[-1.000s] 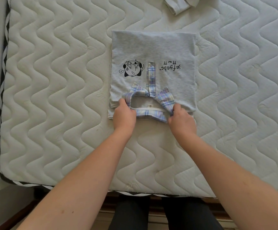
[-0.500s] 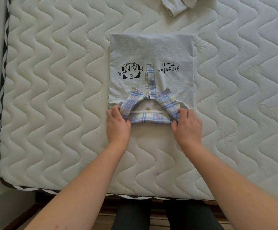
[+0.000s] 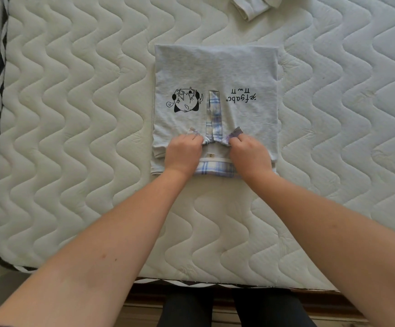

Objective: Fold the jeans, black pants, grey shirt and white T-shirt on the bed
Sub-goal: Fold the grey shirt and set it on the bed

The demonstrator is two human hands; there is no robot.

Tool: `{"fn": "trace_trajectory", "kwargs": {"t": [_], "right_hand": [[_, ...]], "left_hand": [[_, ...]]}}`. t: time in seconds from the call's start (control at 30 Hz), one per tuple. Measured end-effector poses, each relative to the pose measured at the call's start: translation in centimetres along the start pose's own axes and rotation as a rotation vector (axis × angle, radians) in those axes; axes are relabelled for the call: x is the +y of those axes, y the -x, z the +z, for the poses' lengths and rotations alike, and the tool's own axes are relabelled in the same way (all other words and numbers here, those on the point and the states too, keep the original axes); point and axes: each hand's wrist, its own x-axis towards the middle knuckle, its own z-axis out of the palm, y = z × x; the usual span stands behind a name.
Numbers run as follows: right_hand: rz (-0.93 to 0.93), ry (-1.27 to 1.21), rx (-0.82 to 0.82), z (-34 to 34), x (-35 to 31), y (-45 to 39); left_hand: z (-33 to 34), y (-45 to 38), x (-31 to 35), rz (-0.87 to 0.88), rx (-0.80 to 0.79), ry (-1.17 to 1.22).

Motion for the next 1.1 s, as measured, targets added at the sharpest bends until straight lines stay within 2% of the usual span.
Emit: {"fn": "trace_trajectory", "kwargs": {"t": [0.17,0.3,0.37,0.43,0.5,0.57,0.63,0.7,0.77,0.83,0.9,0.97,1.03,1.1], "right_hand": [[0.060,-0.203,0.185,0.2,0.1,1.3],[0.068,-0.155,0.210,1.0,-0.3,1.3],[0.037,-0.044,0.154,1.5,-0.4,1.4],[0.001,0.049,0.047,2.0,-0.7,2.2],[-0.044,0.043,-0.066,2.3,-0.9,3.2],[-0.074,-0.032,-0.079,2.1,-0.7,4.0],[-0.075,-0.120,-0.033,1.7,-0.2,4.6],[0.022,-0.221,0.028,1.1,0.5,4.7],[0.245,-0.346,0.086,0.5,1.4,4.4],[0.525,-0.468,0.093,0.2,2.0,4.0],[0.732,-0.549,0.033,0.2,2.3,4.0],[0.824,-0.521,-0.044,0.4,2.1,4.6],[0.916,-0.503,-0.121,0.6,2.0,5.4],[1.001,-0.568,-0.197,0.8,1.9,6.2]], "left_hand": [[1.3,1.4,-1.0,0.024,0.175,0.052],[2.5,2.1,-0.7,0.047,0.221,0.088],[2.9,2.3,-0.5,0.042,0.063,0.156],[3.1,2.9,-0.4,0.014,-0.198,0.159],[3.4,3.7,-0.6,0.015,-0.344,0.119],[3.2,4.4,-0.8,0.021,-0.356,0.152],[2.1,4.8,-0.9,-0.027,-0.192,0.304],[1.0,5.0,-1.3,-0.161,0.055,0.420],[0.3,5.0,-2.0,-0.422,0.205,0.511],[0.1,4.7,-2.6,-0.733,0.154,0.597],[0.4,4.4,-2.9,-0.953,-0.002,0.608],[0.7,4.4,-3.0,-1.057,-0.104,0.607],[1.0,4.5,-2.9,-1.131,-0.105,0.685],[1.3,4.7,-2.7,-1.228,-0.077,0.876]]}}
